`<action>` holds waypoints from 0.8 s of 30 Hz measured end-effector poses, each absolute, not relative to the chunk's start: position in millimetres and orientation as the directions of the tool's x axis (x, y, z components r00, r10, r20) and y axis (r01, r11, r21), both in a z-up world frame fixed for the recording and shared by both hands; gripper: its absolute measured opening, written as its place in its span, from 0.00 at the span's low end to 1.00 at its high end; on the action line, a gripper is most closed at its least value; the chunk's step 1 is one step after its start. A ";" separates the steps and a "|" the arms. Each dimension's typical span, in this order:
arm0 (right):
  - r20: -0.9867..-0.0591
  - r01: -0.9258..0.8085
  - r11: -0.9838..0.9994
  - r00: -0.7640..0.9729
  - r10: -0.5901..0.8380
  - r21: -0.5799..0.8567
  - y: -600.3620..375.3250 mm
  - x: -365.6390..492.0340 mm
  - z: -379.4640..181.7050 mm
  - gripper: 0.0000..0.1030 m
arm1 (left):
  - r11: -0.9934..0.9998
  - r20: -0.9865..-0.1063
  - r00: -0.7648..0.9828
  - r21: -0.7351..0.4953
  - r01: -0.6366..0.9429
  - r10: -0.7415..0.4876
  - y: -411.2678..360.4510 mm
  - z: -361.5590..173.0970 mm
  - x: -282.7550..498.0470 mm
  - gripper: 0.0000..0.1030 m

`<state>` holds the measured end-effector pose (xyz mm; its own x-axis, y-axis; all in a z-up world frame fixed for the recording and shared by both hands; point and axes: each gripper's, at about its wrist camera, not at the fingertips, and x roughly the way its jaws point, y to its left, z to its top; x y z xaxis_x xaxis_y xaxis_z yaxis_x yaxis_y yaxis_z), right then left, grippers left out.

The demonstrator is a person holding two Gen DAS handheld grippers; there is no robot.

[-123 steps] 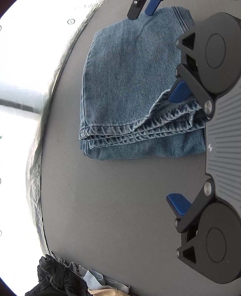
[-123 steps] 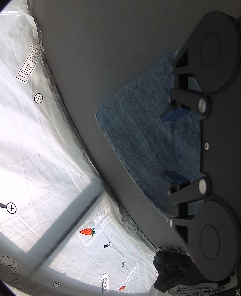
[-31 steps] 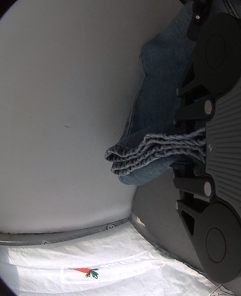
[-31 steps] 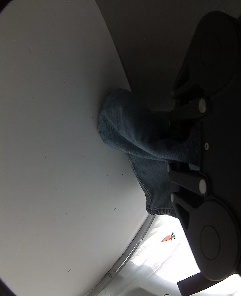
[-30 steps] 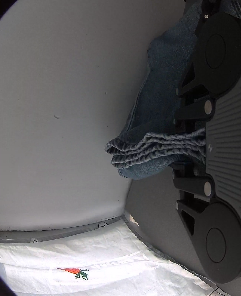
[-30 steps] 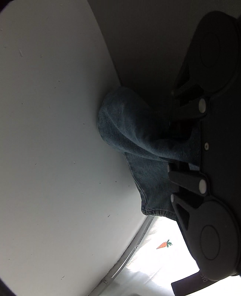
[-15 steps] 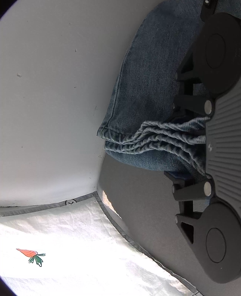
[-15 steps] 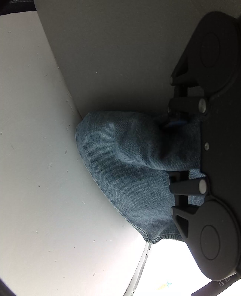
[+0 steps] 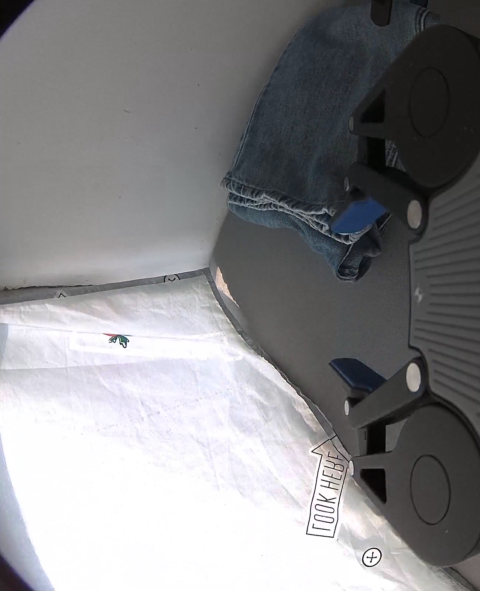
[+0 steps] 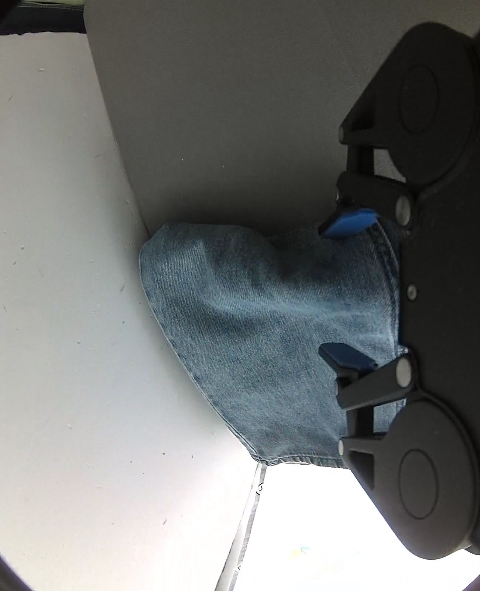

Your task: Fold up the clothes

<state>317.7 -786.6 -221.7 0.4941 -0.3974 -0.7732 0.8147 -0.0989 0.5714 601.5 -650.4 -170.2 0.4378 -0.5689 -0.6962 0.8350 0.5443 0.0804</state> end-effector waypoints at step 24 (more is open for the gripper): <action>-0.370 0.307 0.921 0.906 -0.206 0.238 -391.1 299.7 -58.2 1.00 | 0.981 -0.464 0.877 0.076 0.177 -0.123 -133.8 -50.5 343.7 1.00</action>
